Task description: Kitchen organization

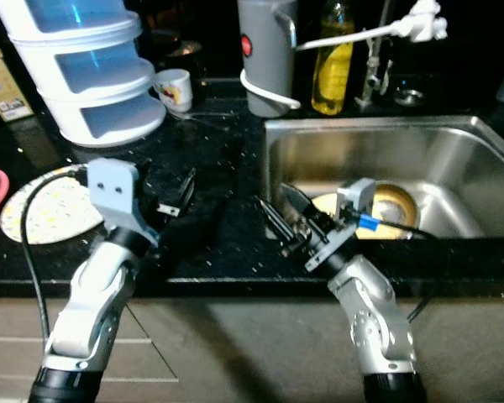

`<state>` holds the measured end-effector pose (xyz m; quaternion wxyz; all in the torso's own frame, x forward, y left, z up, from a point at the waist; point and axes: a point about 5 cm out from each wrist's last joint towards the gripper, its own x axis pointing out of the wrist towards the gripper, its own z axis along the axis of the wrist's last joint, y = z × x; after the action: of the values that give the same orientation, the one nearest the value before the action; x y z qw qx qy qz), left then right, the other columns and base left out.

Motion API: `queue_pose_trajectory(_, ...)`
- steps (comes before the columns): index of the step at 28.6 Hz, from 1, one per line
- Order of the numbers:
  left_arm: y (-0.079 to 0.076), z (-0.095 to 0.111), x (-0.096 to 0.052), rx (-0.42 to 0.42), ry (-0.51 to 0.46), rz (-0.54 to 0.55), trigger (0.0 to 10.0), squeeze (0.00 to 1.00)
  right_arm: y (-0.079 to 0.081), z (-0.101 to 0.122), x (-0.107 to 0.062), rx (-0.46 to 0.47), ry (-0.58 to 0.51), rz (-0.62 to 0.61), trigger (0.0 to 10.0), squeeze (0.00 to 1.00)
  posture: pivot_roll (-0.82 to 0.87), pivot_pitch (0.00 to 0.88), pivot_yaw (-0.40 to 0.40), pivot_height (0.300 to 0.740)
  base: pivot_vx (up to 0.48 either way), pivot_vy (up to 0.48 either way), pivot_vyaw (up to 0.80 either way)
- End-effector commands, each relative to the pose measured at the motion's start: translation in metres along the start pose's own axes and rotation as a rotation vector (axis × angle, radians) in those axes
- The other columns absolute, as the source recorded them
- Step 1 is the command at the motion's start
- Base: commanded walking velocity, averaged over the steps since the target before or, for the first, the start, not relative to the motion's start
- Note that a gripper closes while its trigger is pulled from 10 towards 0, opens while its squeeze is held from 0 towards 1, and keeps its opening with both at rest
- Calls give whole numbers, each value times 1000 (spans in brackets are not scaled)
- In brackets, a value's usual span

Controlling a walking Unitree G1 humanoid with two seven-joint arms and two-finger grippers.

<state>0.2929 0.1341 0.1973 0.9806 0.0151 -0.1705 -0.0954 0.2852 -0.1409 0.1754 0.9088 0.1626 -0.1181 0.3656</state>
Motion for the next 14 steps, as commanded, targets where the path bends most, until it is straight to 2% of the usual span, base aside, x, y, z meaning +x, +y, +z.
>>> queue_pose_trajectory(1,2,1,0,13,1,4,10000,0,3,-2,2,3,5,13,10000,0,-9,0,0,740,0,315,0)
queue_pose_trajectory(12,0,5,1,12,-11,-11,10000,0,4,-2,3,3,8,17,10000,0,-8,0,1,740,0,320,0)
queue_pose_trajectory(14,0,8,3,14,-22,-14,10000,0,4,-1,3,0,7,19,10000,0,-7,0,1,740,0,0,0)
